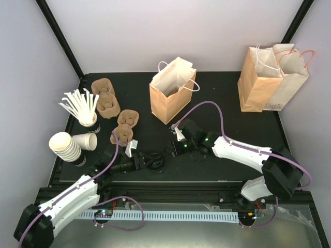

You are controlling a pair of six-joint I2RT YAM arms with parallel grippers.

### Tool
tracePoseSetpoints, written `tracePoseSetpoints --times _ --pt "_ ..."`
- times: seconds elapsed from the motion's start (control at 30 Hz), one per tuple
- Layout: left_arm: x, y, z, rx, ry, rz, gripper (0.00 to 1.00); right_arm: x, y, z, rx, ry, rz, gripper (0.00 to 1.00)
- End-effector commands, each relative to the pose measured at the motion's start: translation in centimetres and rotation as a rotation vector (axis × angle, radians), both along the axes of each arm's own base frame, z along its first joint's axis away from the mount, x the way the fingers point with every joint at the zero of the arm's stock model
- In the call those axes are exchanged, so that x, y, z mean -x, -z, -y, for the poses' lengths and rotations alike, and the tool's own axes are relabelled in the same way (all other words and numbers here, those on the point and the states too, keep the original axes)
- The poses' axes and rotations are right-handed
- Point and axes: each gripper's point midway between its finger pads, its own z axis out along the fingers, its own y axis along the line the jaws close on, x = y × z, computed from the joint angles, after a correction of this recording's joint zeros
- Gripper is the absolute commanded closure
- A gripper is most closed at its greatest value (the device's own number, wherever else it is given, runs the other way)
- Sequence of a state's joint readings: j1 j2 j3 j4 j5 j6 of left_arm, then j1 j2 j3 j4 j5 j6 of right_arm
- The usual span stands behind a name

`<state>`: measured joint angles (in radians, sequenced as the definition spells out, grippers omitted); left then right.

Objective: Pack the takeout coffee

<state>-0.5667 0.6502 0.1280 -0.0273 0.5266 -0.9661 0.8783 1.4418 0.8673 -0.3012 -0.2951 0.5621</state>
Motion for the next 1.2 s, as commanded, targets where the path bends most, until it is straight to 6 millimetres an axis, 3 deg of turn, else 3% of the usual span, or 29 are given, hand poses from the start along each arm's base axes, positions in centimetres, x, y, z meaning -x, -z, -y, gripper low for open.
tracePoseSetpoints --times 0.0,0.23,0.37,0.4,0.47,0.57,0.7,0.9,1.03,1.17 --pt "2.6 4.4 -1.4 -0.112 0.012 -0.176 0.38 -1.0 -1.7 1.4 0.039 0.012 0.119 0.43" --pt "2.6 4.6 -1.5 -0.124 0.012 -0.174 0.39 -3.1 -7.5 3.0 0.002 0.063 0.378 0.22" --pt "2.6 4.5 -1.4 -0.123 0.014 -0.172 0.39 -3.0 -10.7 3.2 -0.110 0.036 0.562 0.04" --pt "2.6 4.5 -1.4 -0.124 0.013 -0.171 0.39 -2.7 -10.8 3.3 -0.135 0.031 0.578 0.00" --pt "2.6 4.5 -1.4 -0.124 0.016 -0.169 0.39 -0.7 -11.0 2.4 -0.175 -0.116 0.583 0.00" --pt "2.6 4.4 -1.3 -0.126 0.020 -0.171 0.39 0.9 -10.7 0.9 -0.151 -0.278 0.530 0.00" --pt "2.6 4.5 -1.2 -0.129 0.028 -0.175 0.39 2.1 -8.8 0.0 -0.058 -0.313 0.551 0.01" --pt "2.6 4.6 -1.1 -0.134 0.032 -0.181 0.40 5.7 -8.1 -0.7 -0.078 -0.306 0.572 0.29" --pt "2.6 4.6 -1.1 -0.136 0.034 -0.183 0.40 8.7 -7.0 -1.2 0.006 -0.388 0.700 0.40" --pt "2.7 4.7 -1.1 -0.138 0.035 -0.182 0.40 9.6 -6.5 -1.6 0.083 -0.416 0.814 0.60"
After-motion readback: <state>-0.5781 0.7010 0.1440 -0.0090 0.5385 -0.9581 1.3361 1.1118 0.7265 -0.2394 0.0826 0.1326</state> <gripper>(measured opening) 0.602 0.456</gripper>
